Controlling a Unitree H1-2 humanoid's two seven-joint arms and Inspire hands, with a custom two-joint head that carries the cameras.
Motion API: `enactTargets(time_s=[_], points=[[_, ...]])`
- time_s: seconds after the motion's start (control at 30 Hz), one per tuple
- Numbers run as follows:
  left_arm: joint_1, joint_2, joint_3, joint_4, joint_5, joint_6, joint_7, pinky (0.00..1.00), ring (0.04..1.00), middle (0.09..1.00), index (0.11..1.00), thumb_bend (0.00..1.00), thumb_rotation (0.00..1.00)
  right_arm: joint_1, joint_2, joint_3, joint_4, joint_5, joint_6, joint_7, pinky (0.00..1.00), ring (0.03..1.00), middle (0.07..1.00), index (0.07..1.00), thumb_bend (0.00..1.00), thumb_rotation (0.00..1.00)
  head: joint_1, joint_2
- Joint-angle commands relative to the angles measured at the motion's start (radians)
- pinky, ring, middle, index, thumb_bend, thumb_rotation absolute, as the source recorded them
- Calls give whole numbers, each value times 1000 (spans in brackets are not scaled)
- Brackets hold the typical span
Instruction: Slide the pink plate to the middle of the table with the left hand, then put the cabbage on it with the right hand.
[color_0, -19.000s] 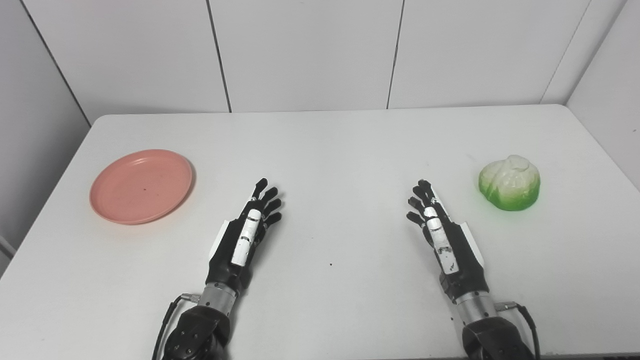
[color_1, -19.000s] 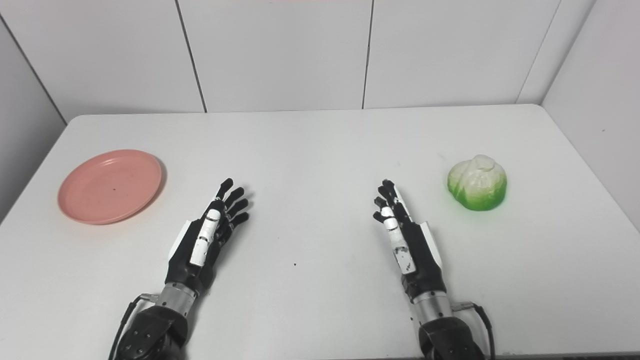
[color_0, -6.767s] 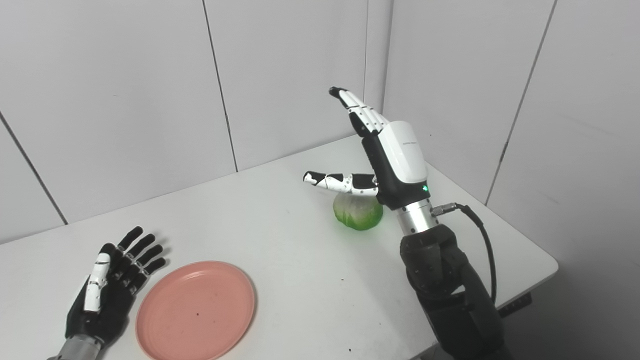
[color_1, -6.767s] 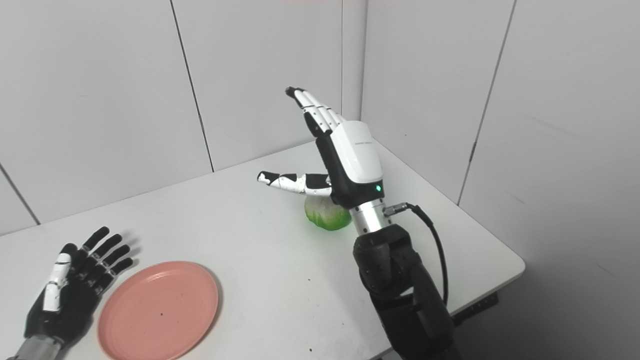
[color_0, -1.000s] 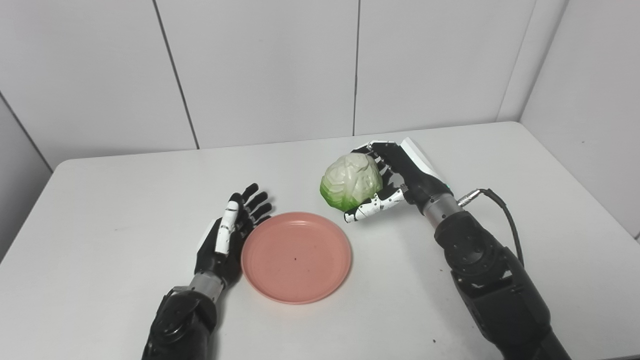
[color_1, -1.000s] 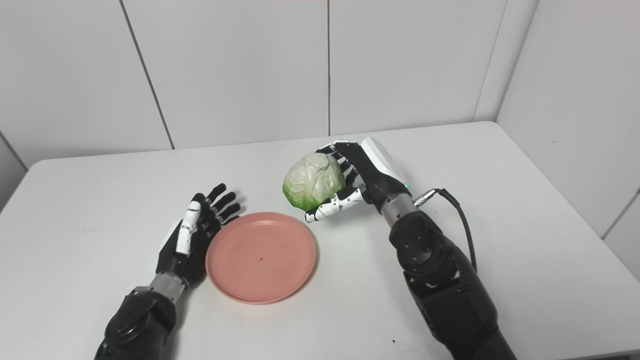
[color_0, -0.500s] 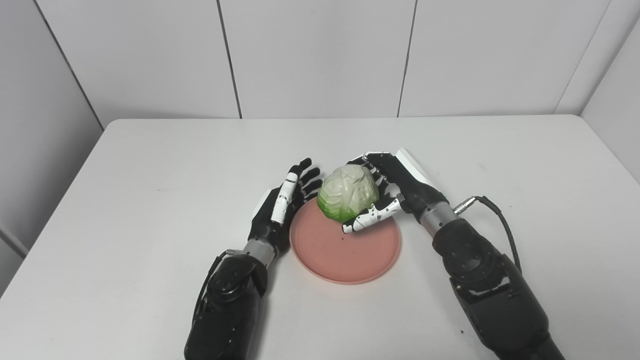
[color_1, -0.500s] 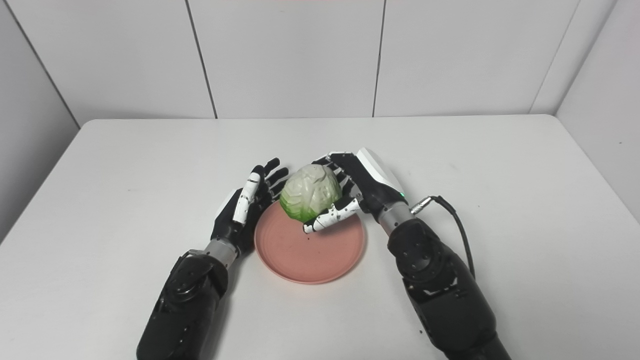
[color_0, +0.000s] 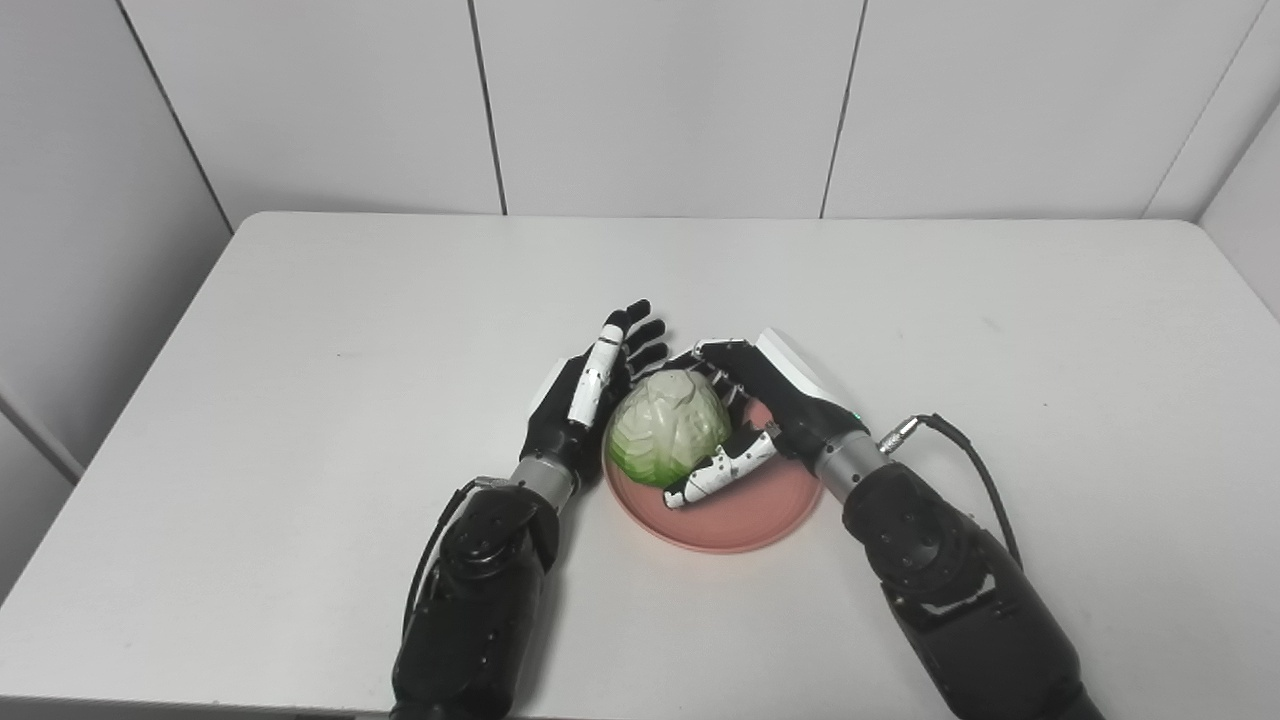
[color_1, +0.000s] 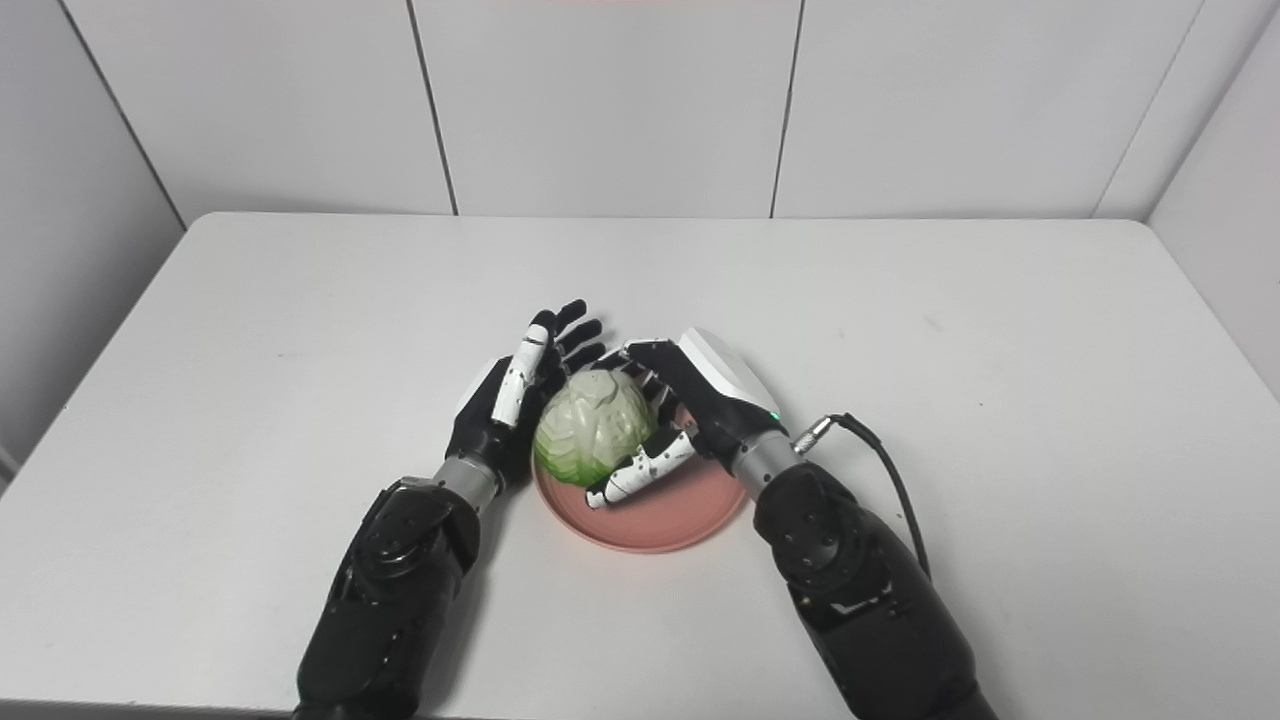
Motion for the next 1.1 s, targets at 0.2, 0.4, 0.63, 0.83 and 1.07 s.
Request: enactTargets(time_s=[0.2, 0.4, 0.63, 0.83, 1.07], points=[[20, -6, -3, 2, 5, 85, 5, 870, 908, 923, 921, 436, 1000, -30, -19, 33, -7, -101, -66, -10, 303, 370, 428, 518, 526, 0, -7, 11], [24, -3, -4, -2, 10, 78, 6, 877, 909, 924, 925, 446, 1000, -32, -26, 30, 2, -144, -59, -13, 290, 364, 428, 520, 526, 0, -13, 17], [25, -1, -3, -5, 6, 83, 3, 876, 907, 918, 918, 446, 1000, -30, -23, 20, 6, -151, -52, -16, 283, 358, 424, 522, 525, 0, -17, 18], [24, 0, -4, -5, 8, 87, 3, 873, 906, 918, 919, 450, 1000, -31, -25, 19, -2, -154, -39, -4, 335, 415, 445, 524, 526, 3, -19, 17], [23, 7, -10, -4, 14, 86, 0, 877, 898, 919, 920, 452, 1000, -52, -60, 44, -49, -158, -2, 109, 492, 601, 650, 685, 899, 243, -26, 16]])
